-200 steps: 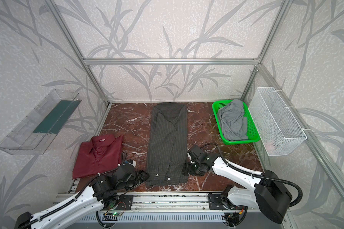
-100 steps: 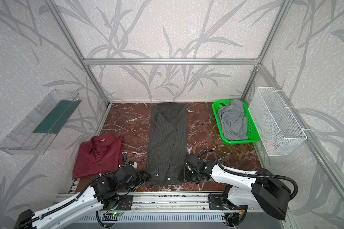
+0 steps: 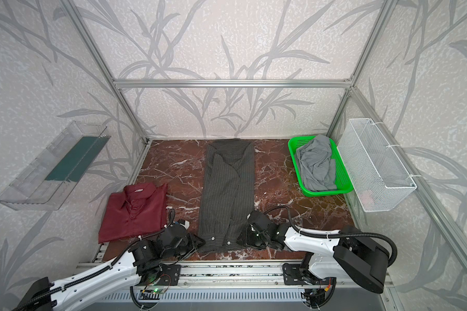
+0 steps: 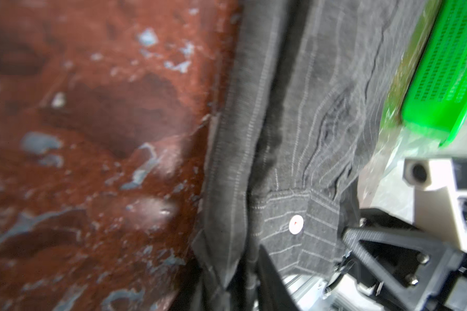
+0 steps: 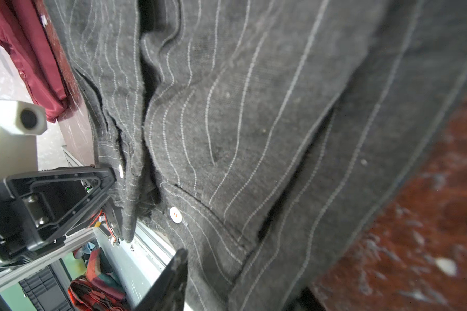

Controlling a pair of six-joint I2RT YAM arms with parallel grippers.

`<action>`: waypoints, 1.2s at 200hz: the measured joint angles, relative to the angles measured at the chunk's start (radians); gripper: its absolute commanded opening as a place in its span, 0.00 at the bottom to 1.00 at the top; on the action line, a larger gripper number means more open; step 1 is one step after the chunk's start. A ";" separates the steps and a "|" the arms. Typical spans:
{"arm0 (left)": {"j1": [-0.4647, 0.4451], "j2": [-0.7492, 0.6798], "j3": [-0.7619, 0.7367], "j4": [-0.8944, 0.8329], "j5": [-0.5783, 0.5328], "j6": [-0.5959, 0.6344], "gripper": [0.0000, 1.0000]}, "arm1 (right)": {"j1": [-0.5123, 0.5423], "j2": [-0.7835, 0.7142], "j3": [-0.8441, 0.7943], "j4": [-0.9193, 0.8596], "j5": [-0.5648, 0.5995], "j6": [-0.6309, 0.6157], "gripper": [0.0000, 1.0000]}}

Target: Fold and stack the long sleeve shirts

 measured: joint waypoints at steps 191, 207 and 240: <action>-0.003 0.124 0.217 -0.066 -0.110 0.019 0.00 | 0.015 -0.066 0.086 -0.151 0.085 -0.052 0.00; 0.003 0.152 0.246 -0.066 -0.116 0.015 0.00 | 0.014 -0.082 0.118 -0.184 0.101 -0.067 0.00; 0.063 0.201 0.293 -0.065 -0.120 0.016 0.00 | -0.014 -0.106 0.187 -0.233 0.121 -0.103 0.00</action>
